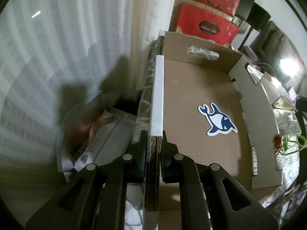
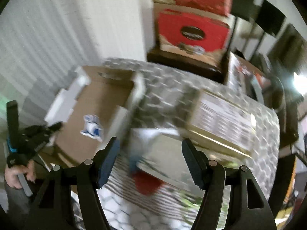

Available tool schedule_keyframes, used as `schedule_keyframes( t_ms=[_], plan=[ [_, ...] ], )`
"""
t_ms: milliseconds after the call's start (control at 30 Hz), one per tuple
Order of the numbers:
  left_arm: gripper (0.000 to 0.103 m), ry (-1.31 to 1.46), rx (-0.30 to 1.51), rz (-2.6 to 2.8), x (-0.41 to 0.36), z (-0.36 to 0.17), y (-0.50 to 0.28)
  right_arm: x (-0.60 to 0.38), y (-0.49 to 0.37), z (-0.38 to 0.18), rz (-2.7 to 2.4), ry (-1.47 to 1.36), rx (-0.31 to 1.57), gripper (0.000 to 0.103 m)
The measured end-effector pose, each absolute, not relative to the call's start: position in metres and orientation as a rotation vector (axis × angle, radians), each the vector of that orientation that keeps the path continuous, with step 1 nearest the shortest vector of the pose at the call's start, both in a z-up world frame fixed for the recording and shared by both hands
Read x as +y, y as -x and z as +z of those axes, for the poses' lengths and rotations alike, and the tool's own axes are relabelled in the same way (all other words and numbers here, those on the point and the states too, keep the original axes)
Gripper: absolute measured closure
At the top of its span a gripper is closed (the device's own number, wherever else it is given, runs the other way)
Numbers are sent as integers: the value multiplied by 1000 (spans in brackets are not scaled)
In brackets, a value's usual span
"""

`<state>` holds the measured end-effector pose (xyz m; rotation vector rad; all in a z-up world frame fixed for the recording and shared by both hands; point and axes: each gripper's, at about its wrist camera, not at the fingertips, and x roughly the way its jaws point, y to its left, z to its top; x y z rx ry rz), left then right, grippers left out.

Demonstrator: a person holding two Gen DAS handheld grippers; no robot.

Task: Organize objects
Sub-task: 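Drop the whale sticker into the tray and open the right tool, then grasp the bamboo-print plastic case with the right tool and lift it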

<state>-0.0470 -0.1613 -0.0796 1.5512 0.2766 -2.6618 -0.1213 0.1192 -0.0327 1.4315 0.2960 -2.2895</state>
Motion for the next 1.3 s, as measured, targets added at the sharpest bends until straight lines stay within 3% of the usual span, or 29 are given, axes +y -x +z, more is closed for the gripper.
schedule_keyframes(
  t_ms=[233, 367, 633, 900, 1033, 1200, 1300],
  plan=[
    [92, -1551, 274, -2660, -161, -80, 47, 170, 135, -44, -2287, -1559, 178, 35],
    [92, -1554, 270, -2657, -160, -81, 47, 181, 144, -56, -2242, -1631, 81, 51],
    [92, -1555, 271, -2655, -160, -81, 49, 192, 158, -78, -2183, -1710, 9, 52],
    [92, -1557, 270, -2656, -160, -81, 49, 207, 169, -83, -2120, -1714, -184, 53],
    [92, -1556, 271, -2656, -160, -81, 49, 210, 159, -68, -2160, -1670, -104, 53],
    [92, -1556, 273, -2656, -161, -81, 49, 218, 139, -43, -2279, -1604, 104, 37],
    [92, -1554, 277, -2655, -160, -81, 50, 231, 138, -44, -2308, -1622, 105, 36]
  ],
)
